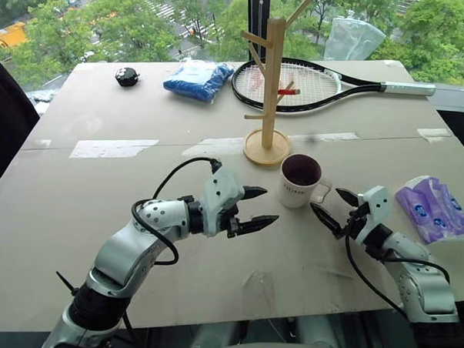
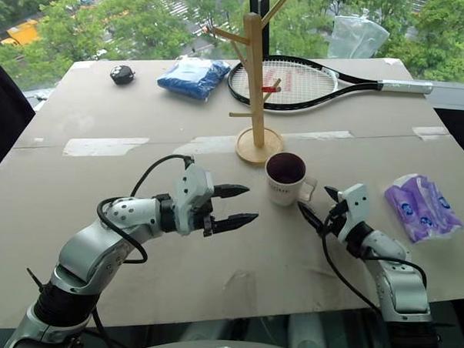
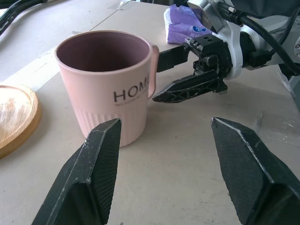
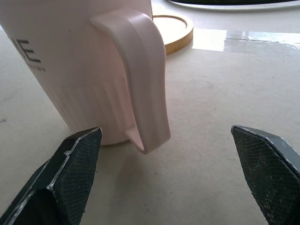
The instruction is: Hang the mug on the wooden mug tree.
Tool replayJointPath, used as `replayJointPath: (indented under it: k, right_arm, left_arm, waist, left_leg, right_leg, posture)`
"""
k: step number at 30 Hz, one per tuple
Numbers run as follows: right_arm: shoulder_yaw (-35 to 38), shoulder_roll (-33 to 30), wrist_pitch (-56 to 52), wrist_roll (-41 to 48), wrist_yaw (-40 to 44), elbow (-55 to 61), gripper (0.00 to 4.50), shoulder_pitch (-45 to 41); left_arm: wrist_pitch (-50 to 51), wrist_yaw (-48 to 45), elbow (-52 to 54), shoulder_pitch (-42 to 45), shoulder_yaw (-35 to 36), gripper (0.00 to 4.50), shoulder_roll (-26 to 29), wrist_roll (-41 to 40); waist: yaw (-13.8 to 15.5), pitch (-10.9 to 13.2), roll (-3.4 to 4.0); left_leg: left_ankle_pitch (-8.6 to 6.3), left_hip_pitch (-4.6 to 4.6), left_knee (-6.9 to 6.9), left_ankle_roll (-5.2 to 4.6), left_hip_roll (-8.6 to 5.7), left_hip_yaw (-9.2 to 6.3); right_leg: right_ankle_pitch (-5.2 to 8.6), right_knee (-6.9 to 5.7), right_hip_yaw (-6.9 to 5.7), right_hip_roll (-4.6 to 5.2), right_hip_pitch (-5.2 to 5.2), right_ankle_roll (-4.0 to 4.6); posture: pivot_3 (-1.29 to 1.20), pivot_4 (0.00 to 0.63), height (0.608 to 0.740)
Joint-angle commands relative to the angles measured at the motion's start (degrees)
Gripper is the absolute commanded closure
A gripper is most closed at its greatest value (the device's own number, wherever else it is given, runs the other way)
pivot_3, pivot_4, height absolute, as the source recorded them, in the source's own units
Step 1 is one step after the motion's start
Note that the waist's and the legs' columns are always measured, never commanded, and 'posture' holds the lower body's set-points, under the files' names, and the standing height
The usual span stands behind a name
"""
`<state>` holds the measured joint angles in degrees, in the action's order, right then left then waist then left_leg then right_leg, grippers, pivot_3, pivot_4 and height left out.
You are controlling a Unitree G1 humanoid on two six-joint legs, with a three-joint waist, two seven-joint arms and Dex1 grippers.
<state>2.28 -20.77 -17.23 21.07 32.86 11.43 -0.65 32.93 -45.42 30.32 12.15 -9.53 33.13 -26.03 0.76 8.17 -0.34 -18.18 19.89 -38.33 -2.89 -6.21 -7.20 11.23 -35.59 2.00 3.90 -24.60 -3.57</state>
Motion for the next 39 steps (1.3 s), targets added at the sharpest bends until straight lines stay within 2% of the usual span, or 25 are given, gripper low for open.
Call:
replayJointPath:
  k: [1,4,5,6,7,11,13,14,23,27,31,33,39]
  right_arm:
    - [0.9,1.3,1.3,-0.1,-1.7,0.9,0.04,-0.6]
    - [0.8,2.0,2.0,-0.4,-1.8,-0.4,0.04,-1.5]
    - [0.7,2.2,2.3,-0.6,-1.8,-0.8,0.56,-1.7]
    - [0.6,2.3,2.5,-0.7,-1.8,-1.1,0.75,-1.9]
    - [0.5,2.4,2.8,-0.9,-1.8,-1.4,1.47,-2.1]
    - [-0.1,3.3,4.0,-0.6,-0.9,-3.4,3.13,-3.5]
    - [-0.4,3.1,4.5,-1.2,-0.3,-4.8,4.21,-4.4]
    - [-0.5,3.1,4.7,-1.3,-0.1,-5.3,4.44,-4.8]
    - [0.0,1.2,3.6,-0.5,2.3,-4.8,4.44,-7.8]
    - [-1.2,-6.7,-1.7,-0.1,8.6,-2.1,4.44,-15.3]
    - [-5.9,-16.7,-6.8,-5.8,14.0,-3.4,4.44,-27.5]
    - [-8.0,-19.5,-9.0,-7.7,16.1,-5.2,4.44,-33.1]
    - [-15.7,-22.7,-13.9,-13.3,23.9,-15.9,4.44,-53.1]
  left_arm:
    - [-0.9,-0.7,0.8,0.8,0.4,1.36,0.1,-0.4]
    - [-1.1,-1.1,0.5,0.7,0.7,1.36,0.5,-0.2]
    - [-1.1,-1.2,0.6,0.7,0.7,1.36,0.6,-0.1]
    - [-1.1,-1.2,0.6,0.7,0.7,1.36,0.6,-0.1]
    - [-1.1,-1.2,0.6,0.6,0.8,1.36,0.6,-0.1]
    - [-1.1,-0.9,0.8,0.5,0.9,1.36,0.6,-0.1]
    - [-1.1,-0.8,0.9,0.5,0.9,1.36,0.5,-0.1]
    - [-1.1,-0.7,1.0,0.4,1.0,1.36,0.5,-0.1]
    - [-1.9,1.2,1.7,-1.1,2.0,1.36,-0.4,-0.3]
    - [-7.1,5.6,0.0,-3.6,6.6,1.36,-6.8,-1.9]
    - [-14.8,5.9,-1.1,-8.7,8.7,1.36,-12.5,-2.6]
    - [-17.8,6.0,-2.0,-9.9,9.2,1.36,-14.0,-1.9]
    - [-26.7,8.4,-3.7,-10.8,9.1,1.36,-20.9,-0.5]
  waist:
    - [0.0,0.0,0.0]
    - [0.0,0.0,0.0]
    - [0.0,0.0,0.0]
    - [0.0,0.0,0.0]
    - [0.0,0.0,0.0]
    - [0.0,0.0,0.0]
    - [0.0,0.0,0.0]
    - [0.0,0.0,0.0]
    - [-0.1,0.0,0.01]
    - [-0.2,0.1,0.06]
    - [-0.1,0.0,-0.02]
    - [-0.1,0.1,0.03]
    - [0.1,0.2,-0.2]
  left_leg:
    - [0.0,0.0,0.0,0.0,0.0,0.0]
    - [0.0,0.0,0.0,0.0,0.0,0.0]
    - [0.0,0.0,0.0,0.0,0.0,0.01]
    - [0.0,0.0,0.0,0.0,0.0,0.01]
    - [0.0,0.0,0.0,0.0,0.0,0.0]
    - [0.0,0.0,0.0,0.0,0.0,0.01]
    - [0.0,0.0,0.01,0.0,0.0,0.01]
    - [0.0,0.0,0.0,0.0,0.0,0.01]
    - [0.0,0.0,0.0,0.0,0.0,0.03]
    - [0.0,0.0,-0.04,-0.01,-0.01,0.16]
    - [0.0,-0.01,0.02,0.0,0.07,0.09]
    - [0.0,0.0,0.02,0.0,0.12,0.2]
    - [-0.01,0.12,-0.06,-0.01,0.09,0.17]
  right_leg:
    - [0.0,0.0,0.0,0.0,0.0,0.0]
    - [0.0,0.0,0.0,-0.01,-0.01,0.0]
    - [0.0,0.0,0.0,-0.01,-0.01,0.0]
    - [0.0,0.0,0.01,-0.01,-0.01,0.0]
    - [0.0,0.0,0.0,-0.01,-0.01,0.0]
    - [0.0,0.0,0.01,-0.02,-0.01,0.0]
    - [0.0,0.0,0.01,-0.03,-0.01,0.0]
    - [0.0,0.0,0.0,-0.03,-0.01,0.0]
    - [0.0,0.0,0.04,-0.03,-0.03,0.01]
    - [-0.02,0.0,0.15,0.0,-0.04,-0.01]
    - [0.0,0.0,0.06,-0.03,-0.05,0.02]
    - [0.0,0.03,0.13,-0.04,-0.08,0.02]
    - [-0.02,0.13,0.04,0.04,-0.08,0.02]
  posture:
    - [0.0,0.15,0.74]
    - [0.0,0.15,0.74]
    - [0.0,0.15,0.74]
    - [0.0,0.15,0.74]
    - [0.0,0.15,0.74]
    - [0.0,0.15,0.74]
    - [0.0,0.15,0.74]
    - [0.0,0.15,0.74]
    - [0.0,0.15,0.74]
    - [0.0,0.15,0.74]
    - [0.0,0.15,0.74]
    - [0.0,0.15,0.74]
    - [0.0,0.15,0.74]
